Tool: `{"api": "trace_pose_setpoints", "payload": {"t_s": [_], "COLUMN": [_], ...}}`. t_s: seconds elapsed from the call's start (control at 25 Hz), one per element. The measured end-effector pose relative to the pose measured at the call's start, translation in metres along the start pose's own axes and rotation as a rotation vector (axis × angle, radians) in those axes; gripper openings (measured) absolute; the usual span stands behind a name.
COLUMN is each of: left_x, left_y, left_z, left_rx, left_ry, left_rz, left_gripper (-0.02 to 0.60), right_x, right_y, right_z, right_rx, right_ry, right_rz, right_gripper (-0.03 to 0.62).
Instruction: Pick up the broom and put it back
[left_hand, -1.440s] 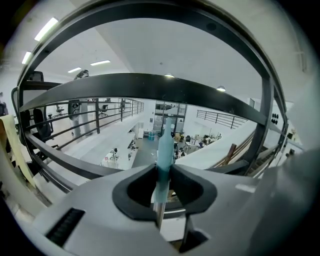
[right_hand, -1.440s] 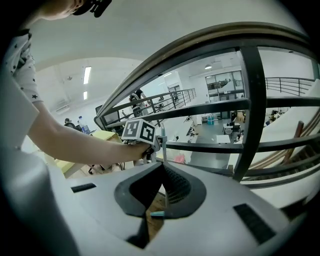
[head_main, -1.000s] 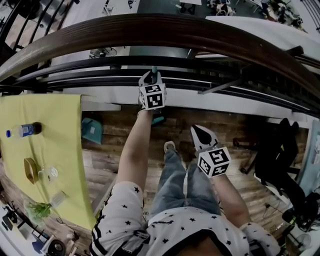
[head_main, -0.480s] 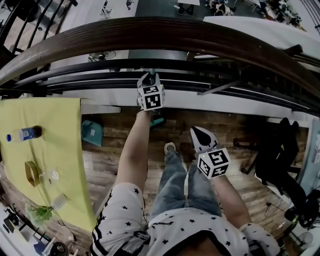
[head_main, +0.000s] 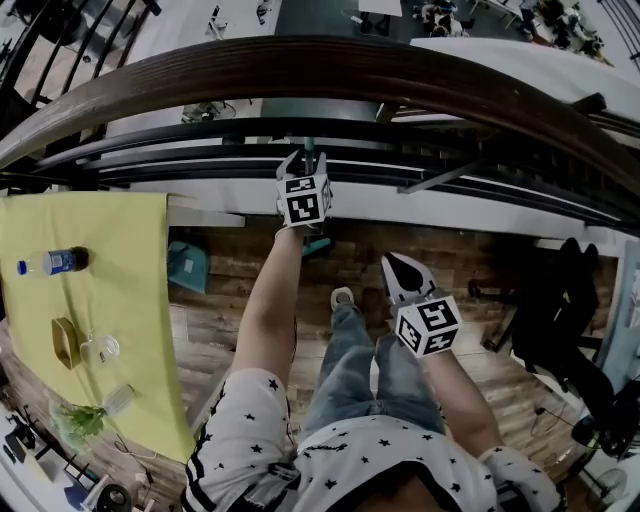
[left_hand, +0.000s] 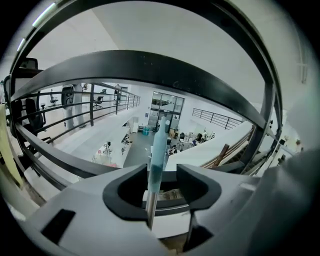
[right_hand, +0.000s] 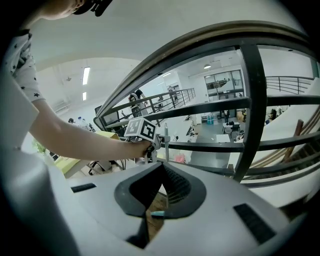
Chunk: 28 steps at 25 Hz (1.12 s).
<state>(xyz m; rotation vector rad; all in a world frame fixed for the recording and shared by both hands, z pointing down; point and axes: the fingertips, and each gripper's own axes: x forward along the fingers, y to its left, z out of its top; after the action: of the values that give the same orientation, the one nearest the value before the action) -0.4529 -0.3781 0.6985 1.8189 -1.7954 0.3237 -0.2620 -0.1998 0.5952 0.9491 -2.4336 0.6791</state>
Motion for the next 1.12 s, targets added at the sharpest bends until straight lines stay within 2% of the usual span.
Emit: {"api": "trace_pose_setpoints", "payload": {"t_s": [0.52,0.76,0.96,1.12], "left_x": [-0.082,-0.135,-0.175,-0.21], "left_y": [-0.026,-0.048,-0.07,-0.096], "left_z": [0.007,0.0,-0.014,-0.025], "left_rx": [-0.005,-0.008,-0.036,-0.047], "left_ry": [-0.088,-0.124,-0.154,-0.179], "left_rz": [0.007,0.036,0.061,0.052], "left_gripper": [0.173,0.074,0.032,0.014], "right_x": [-0.028,-0.053,-0.076,-0.099], "right_y": [0.018,0.023,0.021,0.021], "right_z": [0.001,-0.005,-0.015,-0.025], "right_rx": [-0.054,-0.076,-0.082,-0.086], "right_ry": [-0.037,-0.051,-0.058,-0.064], "right_rz": [0.05,0.065,0.071,0.073], "right_gripper": [-0.006,-0.006,-0.006,-0.006]}}
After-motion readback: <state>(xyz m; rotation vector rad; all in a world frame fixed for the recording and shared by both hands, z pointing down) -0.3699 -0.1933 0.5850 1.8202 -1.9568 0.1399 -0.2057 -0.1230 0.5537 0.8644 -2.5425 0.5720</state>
